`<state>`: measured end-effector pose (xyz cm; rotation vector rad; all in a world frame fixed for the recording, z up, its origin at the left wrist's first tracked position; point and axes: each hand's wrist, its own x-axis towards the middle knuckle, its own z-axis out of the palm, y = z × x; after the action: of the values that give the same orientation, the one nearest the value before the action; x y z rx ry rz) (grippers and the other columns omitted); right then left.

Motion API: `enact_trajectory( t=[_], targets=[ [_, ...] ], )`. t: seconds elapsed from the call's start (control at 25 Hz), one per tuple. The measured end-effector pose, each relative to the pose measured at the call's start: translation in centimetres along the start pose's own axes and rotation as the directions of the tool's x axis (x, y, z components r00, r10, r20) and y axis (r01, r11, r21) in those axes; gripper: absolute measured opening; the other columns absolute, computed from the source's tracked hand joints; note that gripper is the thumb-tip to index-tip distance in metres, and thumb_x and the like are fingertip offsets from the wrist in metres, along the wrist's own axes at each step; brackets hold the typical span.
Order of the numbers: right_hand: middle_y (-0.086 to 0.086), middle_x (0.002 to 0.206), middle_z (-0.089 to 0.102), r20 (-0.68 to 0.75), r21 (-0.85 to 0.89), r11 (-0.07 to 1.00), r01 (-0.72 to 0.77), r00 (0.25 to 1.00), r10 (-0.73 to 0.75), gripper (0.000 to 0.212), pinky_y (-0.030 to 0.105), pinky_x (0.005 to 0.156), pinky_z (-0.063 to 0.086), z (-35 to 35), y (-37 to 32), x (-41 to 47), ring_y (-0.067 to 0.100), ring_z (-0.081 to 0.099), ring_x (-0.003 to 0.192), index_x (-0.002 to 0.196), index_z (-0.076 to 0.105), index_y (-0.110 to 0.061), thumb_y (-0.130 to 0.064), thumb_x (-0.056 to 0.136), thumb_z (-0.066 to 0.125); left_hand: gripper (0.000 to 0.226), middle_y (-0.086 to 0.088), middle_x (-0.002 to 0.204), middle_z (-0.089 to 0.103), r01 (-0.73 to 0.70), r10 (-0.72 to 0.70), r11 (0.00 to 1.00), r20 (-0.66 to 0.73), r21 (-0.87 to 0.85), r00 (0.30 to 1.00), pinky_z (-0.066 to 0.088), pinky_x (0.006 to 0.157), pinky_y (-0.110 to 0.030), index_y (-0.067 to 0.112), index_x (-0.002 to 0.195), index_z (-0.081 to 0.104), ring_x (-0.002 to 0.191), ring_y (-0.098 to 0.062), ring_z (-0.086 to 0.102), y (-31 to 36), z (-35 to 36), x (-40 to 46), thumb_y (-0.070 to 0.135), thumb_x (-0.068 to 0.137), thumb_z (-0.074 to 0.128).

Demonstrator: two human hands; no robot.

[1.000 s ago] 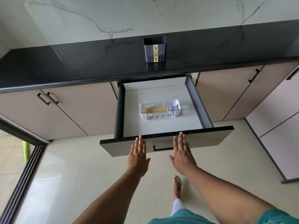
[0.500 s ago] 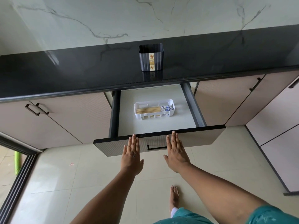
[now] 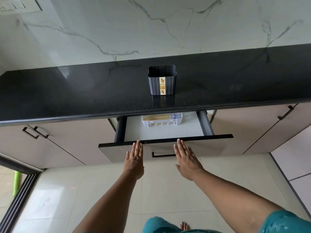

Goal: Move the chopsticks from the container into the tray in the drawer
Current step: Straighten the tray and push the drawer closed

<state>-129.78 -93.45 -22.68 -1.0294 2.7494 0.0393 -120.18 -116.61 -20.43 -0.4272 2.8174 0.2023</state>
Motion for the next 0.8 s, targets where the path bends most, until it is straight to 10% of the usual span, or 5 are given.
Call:
enact_trajectory(
  t=[0.28, 0.4, 0.52, 0.64, 0.8],
  targets=[
    [0.006, 0.163, -0.005, -0.119, 0.158, 0.987, 0.04, 0.993, -0.021, 0.074, 0.037, 0.121, 0.018, -3.5, 2.2, 6.9, 0.022, 0.003, 0.151, 0.155, 0.005, -0.015, -0.015, 0.094, 0.045, 0.104, -0.006, 0.151, -0.038, 0.0, 0.004, 0.988, 0.022, -0.152, 1.0, 0.002, 0.119, -0.044, 0.013, 0.146, -0.025, 0.141, -0.024, -0.029, -0.8, -2.1, 7.7, 0.039, 0.088, 0.058],
    [0.01, 0.138, 0.049, -0.251, 0.507, 0.833, -0.222, 0.887, 0.389, 0.048, 0.03, 0.098, 0.045, -4.4, 1.8, 9.6, 0.026, 0.051, 0.124, 0.134, 0.048, -0.011, -0.018, 0.088, 0.058, 0.092, -0.013, 0.161, -0.005, 0.049, -0.16, 0.883, -0.203, -0.466, 0.966, 0.012, 0.12, -0.041, 0.009, 0.152, -0.004, 0.148, -0.031, -0.001, -1.0, -2.4, 10.1, 0.033, 0.089, 0.059],
    [0.01, 0.14, 0.05, 0.345, 0.798, 0.141, -0.585, 0.637, 0.689, 0.047, 0.032, 0.095, 0.044, -4.5, 1.8, 13.2, 0.031, 0.052, 0.124, 0.136, 0.047, -0.01, -0.014, 0.09, 0.057, 0.077, -0.021, 0.156, 0.019, 0.378, -0.506, 0.322, 0.179, -0.868, 0.844, 0.019, 0.116, -0.043, 0.003, 0.151, 0.009, 0.143, -0.037, 0.02, 0.1, -3.3, 13.2, 0.025, 0.093, 0.056],
    [0.011, 0.096, 0.054, 0.645, 0.763, -0.456, -0.459, 0.587, 0.489, 0.019, 0.031, 0.076, 0.044, -4.9, 2.7, 17.0, 0.023, 0.054, 0.084, 0.101, 0.059, -0.014, 0.0, 0.092, 0.049, 0.05, -0.022, 0.152, 0.031, 0.377, -0.311, -0.133, 0.4, -0.917, 0.863, 0.026, 0.113, -0.035, -0.005, 0.145, 0.025, 0.14, -0.033, 0.031, -0.4, -4.4, 17.0, 0.006, 0.099, 0.04],
    [0.008, 0.089, 0.053, 0.677, 0.614, -0.779, -0.126, 0.591, 0.438, 0.028, 0.028, 0.083, 0.044, -5.3, 3.3, 20.9, 0.014, 0.052, 0.08, 0.098, 0.059, -0.015, 0.005, 0.097, 0.04, 0.047, -0.02, 0.149, 0.038, 0.217, -0.251, -0.688, 0.508, -0.692, 0.824, 0.042, 0.106, -0.033, -0.005, 0.142, 0.032, 0.135, -0.028, 0.043, -0.4, -6.2, 20.7, -0.003, 0.095, 0.035]
  ],
)
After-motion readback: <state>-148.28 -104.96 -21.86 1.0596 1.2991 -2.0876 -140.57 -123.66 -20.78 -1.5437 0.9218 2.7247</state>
